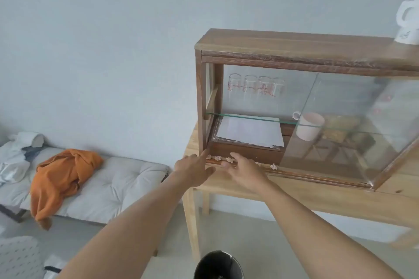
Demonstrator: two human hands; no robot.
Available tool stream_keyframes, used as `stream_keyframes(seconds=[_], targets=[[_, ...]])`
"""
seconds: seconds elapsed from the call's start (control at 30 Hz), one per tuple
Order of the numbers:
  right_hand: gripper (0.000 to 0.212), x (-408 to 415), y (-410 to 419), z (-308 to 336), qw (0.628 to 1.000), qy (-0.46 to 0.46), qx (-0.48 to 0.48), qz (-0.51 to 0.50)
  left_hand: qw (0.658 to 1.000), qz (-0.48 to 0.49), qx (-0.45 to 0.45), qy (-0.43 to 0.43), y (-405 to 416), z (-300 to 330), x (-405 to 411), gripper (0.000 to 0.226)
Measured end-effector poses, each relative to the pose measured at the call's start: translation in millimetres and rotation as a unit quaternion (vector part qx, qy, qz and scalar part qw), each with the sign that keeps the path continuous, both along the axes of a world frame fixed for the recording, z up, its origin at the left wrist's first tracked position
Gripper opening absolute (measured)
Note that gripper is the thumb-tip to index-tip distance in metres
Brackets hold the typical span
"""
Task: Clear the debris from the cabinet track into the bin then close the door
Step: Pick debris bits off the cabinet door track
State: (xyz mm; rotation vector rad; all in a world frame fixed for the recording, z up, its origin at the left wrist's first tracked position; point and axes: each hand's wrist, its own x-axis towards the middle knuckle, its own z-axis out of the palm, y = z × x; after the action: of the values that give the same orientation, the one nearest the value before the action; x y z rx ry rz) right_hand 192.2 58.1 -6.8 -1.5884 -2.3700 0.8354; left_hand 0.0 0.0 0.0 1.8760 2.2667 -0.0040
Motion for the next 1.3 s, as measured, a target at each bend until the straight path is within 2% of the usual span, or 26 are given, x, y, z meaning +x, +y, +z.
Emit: stream_keyframes(seconds=[0.13, 0.37, 0.67, 0.93, 1.3], targets=[[0.073, -15.0, 12.4, -12.2, 0.997, 0.069, -0.029, -0.015, 0.999, 0.025, 0.027, -0.006, 13.3, -14.1, -2.9, 0.056], [0.052, -30.3, 22.5, -22.9, 0.997, 0.073, -0.021, -0.004, 0.997, 0.037, 0.06, 0.004, 22.9, -27.3, -6.0, 0.037], [0.018, -37.0, 19.6, -21.1, 0.992, 0.115, 0.008, -0.057, 0.99, 0.03, 0.13, 0.044, 24.4, -35.4, -14.3, 0.03], [0.017, -29.3, 10.0, -24.2, 0.987, 0.145, 0.011, -0.075, 0.984, 0.006, 0.174, 0.028, 12.1, -37.6, -20.4, 0.025], [0.015, 1.7, -54.3, -24.4, 0.98, 0.165, 0.005, -0.115, 0.988, -0.018, 0.153, 0.013, -45.8, -26.4, -12.0, 0.029]])
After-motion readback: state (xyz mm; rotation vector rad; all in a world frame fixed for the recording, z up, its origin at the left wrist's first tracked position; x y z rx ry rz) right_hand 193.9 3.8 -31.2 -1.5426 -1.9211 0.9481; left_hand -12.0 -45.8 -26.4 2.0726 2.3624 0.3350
